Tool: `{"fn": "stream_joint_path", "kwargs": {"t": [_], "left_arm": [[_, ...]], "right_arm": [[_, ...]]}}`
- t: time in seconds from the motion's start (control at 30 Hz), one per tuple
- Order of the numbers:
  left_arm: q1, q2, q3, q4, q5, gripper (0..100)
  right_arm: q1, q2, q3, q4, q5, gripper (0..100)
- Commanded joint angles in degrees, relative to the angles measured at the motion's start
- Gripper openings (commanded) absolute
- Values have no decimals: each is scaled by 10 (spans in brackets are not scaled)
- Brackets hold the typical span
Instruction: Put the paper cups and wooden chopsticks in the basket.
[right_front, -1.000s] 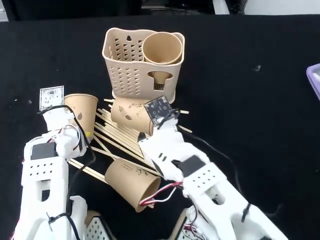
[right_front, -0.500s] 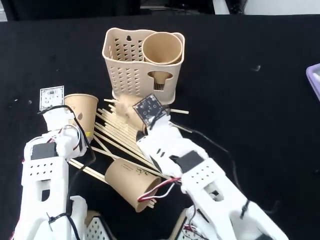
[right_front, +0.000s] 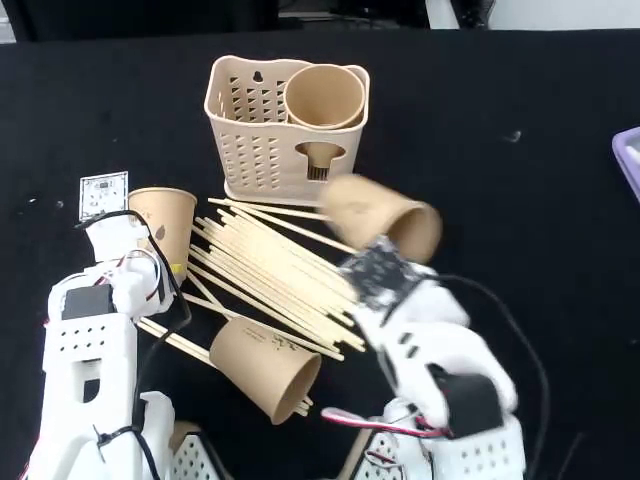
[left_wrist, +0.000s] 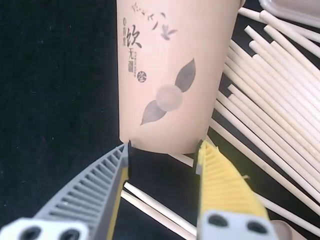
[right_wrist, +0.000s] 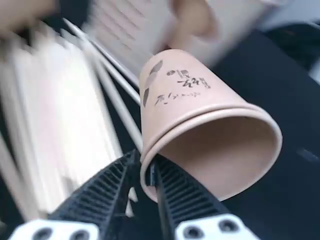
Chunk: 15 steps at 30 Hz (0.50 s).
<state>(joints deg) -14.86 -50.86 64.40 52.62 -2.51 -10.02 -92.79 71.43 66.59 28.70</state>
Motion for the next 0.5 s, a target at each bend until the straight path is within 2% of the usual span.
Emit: {"fn": "stream_joint_path", "kwargs": {"t": [0.0, 0.23, 0.37, 0.47], "left_arm": [[-4, -7, -7, -11, 0, 220], [-4, -7, -5, -11, 0, 220], [-4, -7, -6, -11, 0, 220], [-4, -7, -7, -11, 0, 220]], "right_arm": [[135, -42, -20, 18, 26, 11], [219, 51, -60, 22, 28, 11], [285, 197, -165, 34, 30, 11], [291, 344, -268, 98, 30, 11]]}}
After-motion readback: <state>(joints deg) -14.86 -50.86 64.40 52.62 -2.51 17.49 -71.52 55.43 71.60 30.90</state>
